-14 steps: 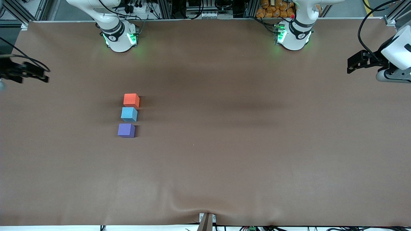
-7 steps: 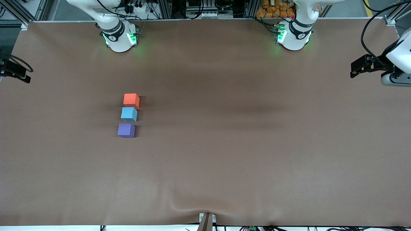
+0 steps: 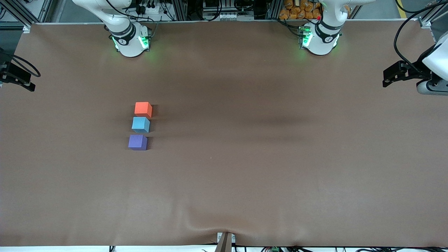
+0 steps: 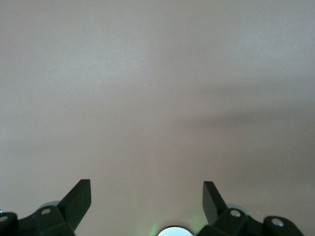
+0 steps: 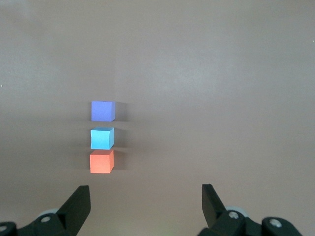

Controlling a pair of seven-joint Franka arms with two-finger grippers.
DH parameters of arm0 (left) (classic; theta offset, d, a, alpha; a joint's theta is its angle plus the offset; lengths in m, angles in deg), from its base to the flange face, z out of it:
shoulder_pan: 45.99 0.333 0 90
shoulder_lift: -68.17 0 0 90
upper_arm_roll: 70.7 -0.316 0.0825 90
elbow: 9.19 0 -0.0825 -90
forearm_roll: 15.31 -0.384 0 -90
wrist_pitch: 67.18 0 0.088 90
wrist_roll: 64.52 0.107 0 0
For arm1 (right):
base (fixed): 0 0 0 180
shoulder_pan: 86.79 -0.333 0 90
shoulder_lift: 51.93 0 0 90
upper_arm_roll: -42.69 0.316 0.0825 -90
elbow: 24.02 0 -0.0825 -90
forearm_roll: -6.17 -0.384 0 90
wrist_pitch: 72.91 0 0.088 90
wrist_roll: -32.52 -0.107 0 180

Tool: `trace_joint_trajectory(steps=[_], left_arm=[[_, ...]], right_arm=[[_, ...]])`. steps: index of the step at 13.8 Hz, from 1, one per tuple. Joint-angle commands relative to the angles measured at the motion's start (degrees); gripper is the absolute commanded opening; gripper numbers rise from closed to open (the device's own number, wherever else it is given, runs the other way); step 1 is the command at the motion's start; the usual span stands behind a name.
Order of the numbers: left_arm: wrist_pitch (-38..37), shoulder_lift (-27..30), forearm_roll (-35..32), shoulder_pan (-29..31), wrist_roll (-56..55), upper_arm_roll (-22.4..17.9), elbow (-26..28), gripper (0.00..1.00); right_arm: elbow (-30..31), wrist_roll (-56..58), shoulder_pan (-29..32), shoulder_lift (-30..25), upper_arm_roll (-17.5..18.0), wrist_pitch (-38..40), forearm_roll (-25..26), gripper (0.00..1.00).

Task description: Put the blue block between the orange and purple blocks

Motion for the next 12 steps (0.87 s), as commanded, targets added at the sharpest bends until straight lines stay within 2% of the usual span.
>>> trace_joint_trajectory(steps=[1,12], left_arm=[[-0.07,-0.60,0.77,0.23,1.17,0.15,-1.13,1.00],[-0.16,-0.60,0.69,0.23,1.08,0.24,-1.12,1.00]], right_arm=[[-0.30,-0.12,-0.06,0.08,0.09,-0.61,-0.49,1.00],[0.49,-0.12,0.20,-0.01,0.00,-1.40,-2.16,1.00]])
